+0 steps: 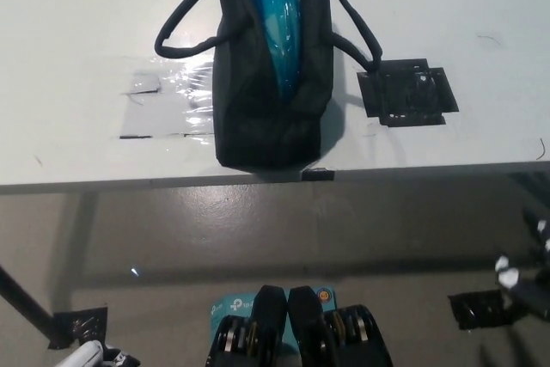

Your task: The robot uses its right hand to pick up a stack of plates kept in the middle of the desk and put it inside a bag kept next to it

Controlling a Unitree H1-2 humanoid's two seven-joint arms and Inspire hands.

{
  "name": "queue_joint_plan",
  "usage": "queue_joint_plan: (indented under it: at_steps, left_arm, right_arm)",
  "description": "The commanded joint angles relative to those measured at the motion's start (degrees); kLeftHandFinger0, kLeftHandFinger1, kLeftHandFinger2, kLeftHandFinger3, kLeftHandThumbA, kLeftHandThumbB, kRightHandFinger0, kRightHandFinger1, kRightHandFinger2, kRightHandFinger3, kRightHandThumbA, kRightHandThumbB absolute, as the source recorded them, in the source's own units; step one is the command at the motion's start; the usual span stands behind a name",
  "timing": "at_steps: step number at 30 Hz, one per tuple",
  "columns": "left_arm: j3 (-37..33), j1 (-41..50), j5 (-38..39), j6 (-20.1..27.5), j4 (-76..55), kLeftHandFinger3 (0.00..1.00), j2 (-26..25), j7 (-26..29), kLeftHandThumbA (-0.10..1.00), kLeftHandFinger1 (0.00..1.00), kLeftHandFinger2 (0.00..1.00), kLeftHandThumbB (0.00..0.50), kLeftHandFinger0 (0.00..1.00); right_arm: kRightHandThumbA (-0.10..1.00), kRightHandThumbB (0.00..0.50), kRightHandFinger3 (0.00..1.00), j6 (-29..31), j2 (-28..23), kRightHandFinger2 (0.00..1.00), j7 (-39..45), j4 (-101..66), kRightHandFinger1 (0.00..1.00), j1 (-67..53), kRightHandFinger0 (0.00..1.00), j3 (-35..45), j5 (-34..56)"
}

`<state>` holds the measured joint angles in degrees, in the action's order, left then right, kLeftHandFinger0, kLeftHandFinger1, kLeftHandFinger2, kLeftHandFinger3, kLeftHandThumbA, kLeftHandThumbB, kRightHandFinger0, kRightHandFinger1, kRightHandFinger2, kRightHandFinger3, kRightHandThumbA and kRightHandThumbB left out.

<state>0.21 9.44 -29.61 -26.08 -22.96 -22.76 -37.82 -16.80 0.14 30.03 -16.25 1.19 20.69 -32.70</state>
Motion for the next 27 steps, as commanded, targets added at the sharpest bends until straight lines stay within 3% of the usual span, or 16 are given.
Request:
queue_joint_plan:
  at_steps: [1,4,8,9,10,12,16,27]
  left_arm:
    - [0.4,-0.1,1.0,-0.8,-1.2,0.87,-2.1,1.5,-0.10,0.70,0.75,0.000,0.67]
    - [-0.1,-0.1,0.4,-0.8,-1.0,0.88,-2.6,1.7,-0.10,0.71,0.76,0.000,0.69]
    - [0.1,0.6,0.6,-0.8,-1.4,0.88,-2.6,1.7,-0.10,0.71,0.76,0.000,0.69]
    - [0.1,0.6,0.6,-0.8,-1.4,0.88,-2.6,1.7,-0.10,0.71,0.76,0.000,0.70]
    - [0.4,0.7,0.5,-0.8,-1.7,0.86,-2.2,1.9,-0.10,0.71,0.75,0.000,0.69]
    - [0.7,0.6,0.7,-0.8,-1.8,0.85,-1.8,2.1,-0.10,0.71,0.75,0.000,0.70]
    - [0.9,0.8,1.1,-0.8,-1.9,0.86,-1.8,2.4,-0.10,0.71,0.75,0.000,0.70]
    - [1.4,0.5,1.3,-0.8,-1.7,0.86,-1.0,1.9,-0.10,0.74,0.79,0.000,0.72]
  right_arm:
    - [0.44,0.294,1.00,32.9,0.8,1.00,-15.5,14.9,0.94,-4.0,0.79,3.3,17.8]
    - [0.40,0.299,1.00,38.9,-0.5,0.95,-18.1,22.5,0.87,-4.4,0.71,3.2,16.9]
    - [0.39,0.299,1.00,40.7,-0.7,0.93,-19.0,23.9,0.86,-4.9,0.70,2.9,16.9]
    - [0.39,0.299,1.00,40.9,-0.8,0.93,-19.1,24.1,0.86,-4.8,0.70,2.8,16.9]
    - [0.37,0.322,1.00,39.5,-1.0,0.85,-19.8,25.8,0.77,-3.9,0.59,3.5,16.8]
    - [0.40,0.332,1.00,37.7,-1.0,0.81,-19.6,25.0,0.69,-3.6,0.51,3.7,17.0]
    - [0.37,0.333,1.00,36.4,-1.3,0.78,-19.9,24.8,0.63,-3.8,0.45,3.5,16.9]
    - [0.40,0.361,1.00,35.8,-2.4,0.75,-22.3,24.7,0.62,-3.7,0.46,1.8,16.2]
